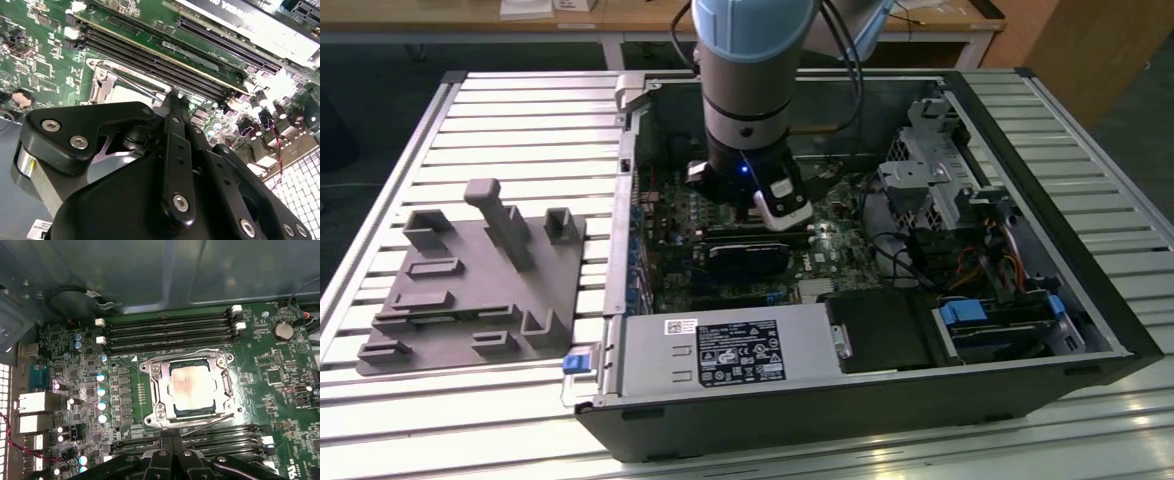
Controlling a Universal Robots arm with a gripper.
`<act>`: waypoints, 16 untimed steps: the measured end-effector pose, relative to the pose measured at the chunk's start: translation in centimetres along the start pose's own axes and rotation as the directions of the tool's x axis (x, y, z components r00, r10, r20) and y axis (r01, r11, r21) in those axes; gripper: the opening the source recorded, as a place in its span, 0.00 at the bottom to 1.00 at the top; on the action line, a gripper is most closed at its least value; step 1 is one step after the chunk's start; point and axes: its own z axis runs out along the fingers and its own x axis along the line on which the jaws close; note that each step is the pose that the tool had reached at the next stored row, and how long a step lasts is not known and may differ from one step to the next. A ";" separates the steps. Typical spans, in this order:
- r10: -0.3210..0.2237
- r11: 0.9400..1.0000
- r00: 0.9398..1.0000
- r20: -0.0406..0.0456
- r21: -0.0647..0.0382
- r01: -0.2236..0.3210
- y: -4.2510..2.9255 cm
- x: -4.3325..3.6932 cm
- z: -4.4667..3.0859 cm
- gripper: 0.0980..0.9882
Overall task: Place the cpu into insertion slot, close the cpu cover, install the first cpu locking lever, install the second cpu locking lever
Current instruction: 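Install the second cpu locking lever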
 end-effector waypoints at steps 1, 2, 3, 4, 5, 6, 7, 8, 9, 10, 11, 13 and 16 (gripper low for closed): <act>0.000 1.000 1.000 0.000 -0.001 0.000 -0.02 0.05 0.07 0.01; 0.000 1.000 1.000 0.000 -0.001 0.000 -0.04 0.07 0.12 0.01; 0.000 1.000 1.000 0.000 -0.001 0.000 -0.05 0.08 0.15 0.01; 0.000 1.000 1.000 0.000 -0.001 0.000 -0.06 0.09 0.18 0.01; 0.000 1.000 1.000 0.000 -0.002 0.000 -0.07 0.14 0.22 0.01; 0.000 1.000 1.000 0.000 -0.003 0.000 -0.09 0.20 0.28 0.01; 0.000 1.000 1.000 0.000 -0.004 0.000 -0.11 0.26 0.35 0.01; 0.000 1.000 1.000 0.000 -0.004 0.000 -0.14 0.35 0.43 0.01; 0.000 1.000 1.000 0.000 -0.004 0.000 -0.18 0.43 0.53 0.01; 0.000 1.000 1.000 -0.001 -0.004 0.000 -0.21 0.48 0.62 0.01; 0.000 1.000 1.000 -0.001 -0.005 0.000 -0.24 0.49 0.73 0.01; 0.000 1.000 1.000 -0.001 -0.007 0.000 -0.29 0.51 0.93 0.01; 0.001 1.000 1.000 -0.002 -0.011 -0.001 -0.37 0.57 1.19 0.01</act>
